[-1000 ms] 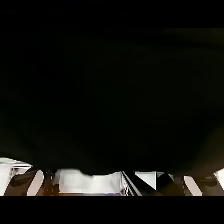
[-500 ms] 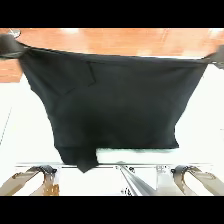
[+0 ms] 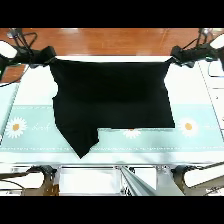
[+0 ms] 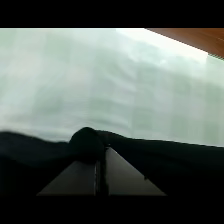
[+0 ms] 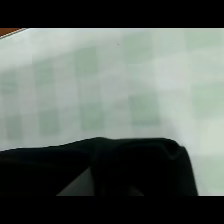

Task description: Fold the shirts.

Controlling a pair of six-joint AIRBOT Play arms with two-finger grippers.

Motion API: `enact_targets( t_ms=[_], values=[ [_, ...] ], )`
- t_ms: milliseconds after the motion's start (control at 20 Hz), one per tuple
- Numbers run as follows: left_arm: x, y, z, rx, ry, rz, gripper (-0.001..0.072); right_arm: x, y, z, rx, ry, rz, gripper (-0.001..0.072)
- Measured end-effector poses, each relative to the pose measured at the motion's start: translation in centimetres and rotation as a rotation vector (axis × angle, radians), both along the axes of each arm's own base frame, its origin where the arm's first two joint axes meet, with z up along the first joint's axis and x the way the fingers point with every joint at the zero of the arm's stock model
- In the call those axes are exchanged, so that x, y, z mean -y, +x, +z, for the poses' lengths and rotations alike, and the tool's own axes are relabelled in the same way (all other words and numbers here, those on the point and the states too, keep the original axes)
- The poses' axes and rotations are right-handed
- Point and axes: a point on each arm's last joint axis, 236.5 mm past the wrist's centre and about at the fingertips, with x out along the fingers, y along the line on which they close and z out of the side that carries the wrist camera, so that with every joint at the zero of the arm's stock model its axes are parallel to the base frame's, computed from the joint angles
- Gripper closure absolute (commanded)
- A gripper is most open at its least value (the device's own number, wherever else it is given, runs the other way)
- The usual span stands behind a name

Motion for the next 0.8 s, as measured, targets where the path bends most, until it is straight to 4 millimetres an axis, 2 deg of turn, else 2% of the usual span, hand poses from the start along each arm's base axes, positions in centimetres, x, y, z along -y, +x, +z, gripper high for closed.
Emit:
enact_targets(
  t_ms=[150,350,500,800],
  values=[
    [0.4,0.5,-2.9,-0.057,-0.039,0.021,0.0687,-0.7,1.4,-2.6,-0.040,0.053,0.002,0.0685],
    [0.3,-0.6,-4.7,-0.126,-0.039,-0.016,0.0686,-0.3,0.7,-3.3,-0.086,0.078,0.033,0.0685],
    [0.4,-3.2,-6.2,-0.225,-0.010,-0.124,0.0687,0.4,-2.0,-3.9,-0.174,0.079,0.111,0.0685],
    [0.5,-8.6,-9.6,-0.430,0.024,-0.304,0.0686,2.1,-8.8,-7.1,-0.430,-0.006,0.237,0.0685]
  ],
)
